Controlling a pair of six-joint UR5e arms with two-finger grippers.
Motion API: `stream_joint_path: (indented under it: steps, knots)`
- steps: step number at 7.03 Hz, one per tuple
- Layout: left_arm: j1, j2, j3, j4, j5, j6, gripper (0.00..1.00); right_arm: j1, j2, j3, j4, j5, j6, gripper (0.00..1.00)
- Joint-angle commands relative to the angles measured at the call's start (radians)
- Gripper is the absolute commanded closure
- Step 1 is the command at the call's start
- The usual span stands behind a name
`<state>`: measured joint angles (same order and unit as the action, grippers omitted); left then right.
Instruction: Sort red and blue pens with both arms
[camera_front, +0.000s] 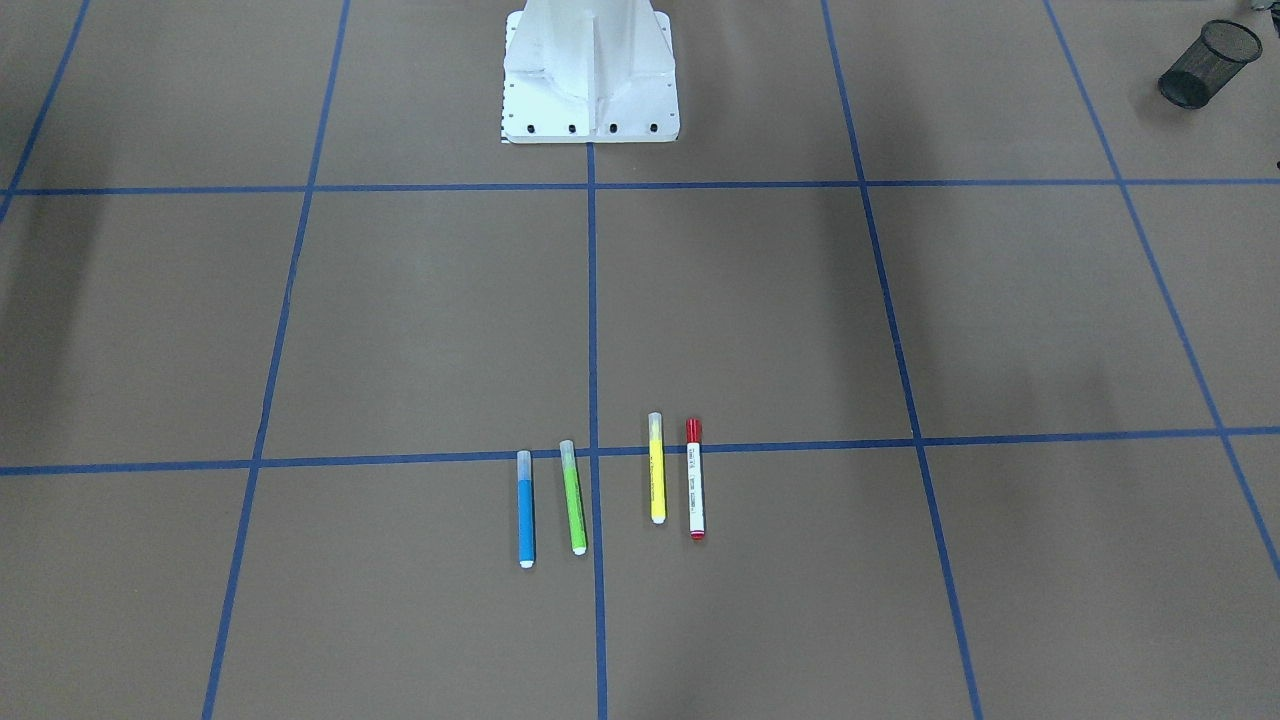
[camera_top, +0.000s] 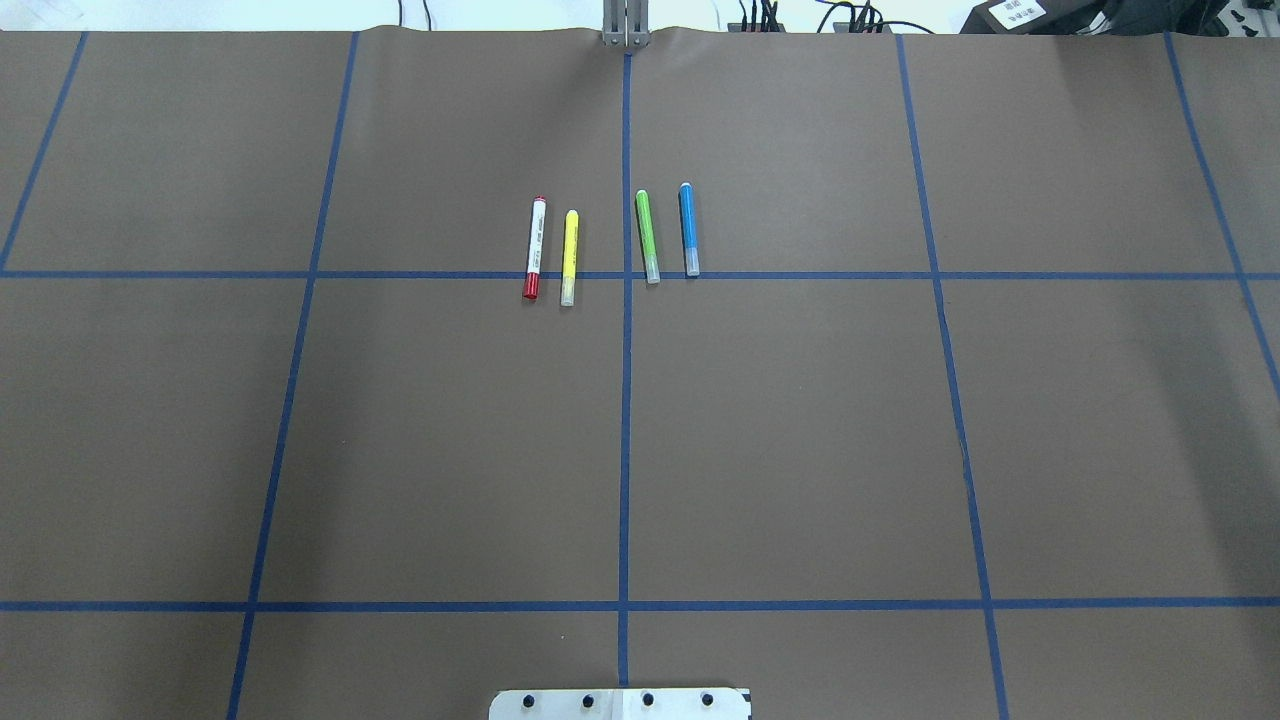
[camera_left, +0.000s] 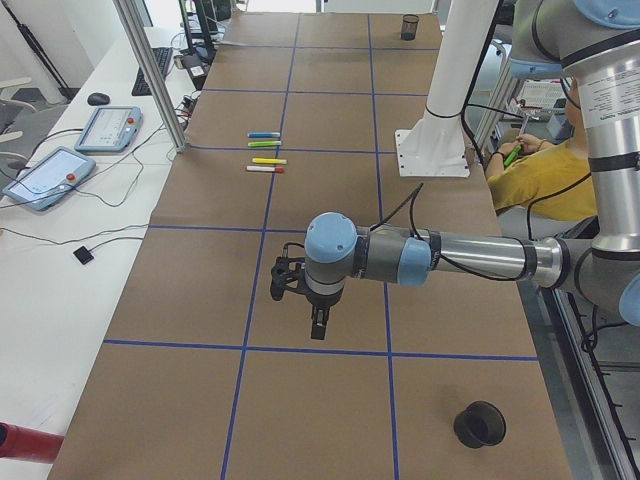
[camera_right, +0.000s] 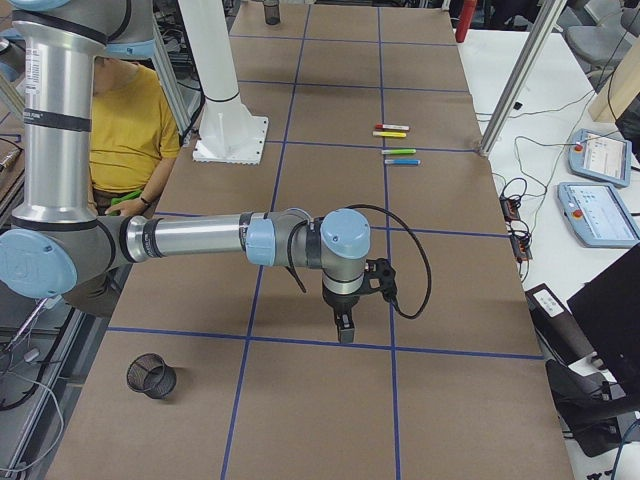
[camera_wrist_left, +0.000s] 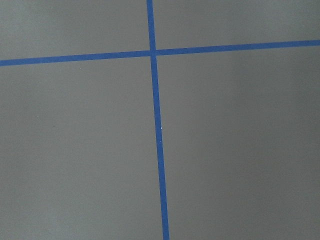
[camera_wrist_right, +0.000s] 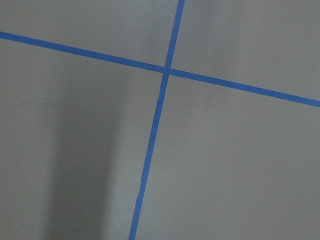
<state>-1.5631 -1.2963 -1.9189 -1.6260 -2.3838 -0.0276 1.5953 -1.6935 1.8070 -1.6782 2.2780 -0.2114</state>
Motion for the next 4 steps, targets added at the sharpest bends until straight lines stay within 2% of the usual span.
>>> stream_joint_path:
  steps: [1, 4]
  knots:
    - [0.000, 0.006, -0.002, -0.008, 0.000, 0.003, 0.00, 0.000, 0.000, -0.002, 0.000, 0.000, 0.000, 0.00]
    - [0.000, -0.011, -0.003, -0.037, 0.000, 0.002, 0.00, 0.000, 0.005, 0.005, 0.000, 0.000, 0.000, 0.00]
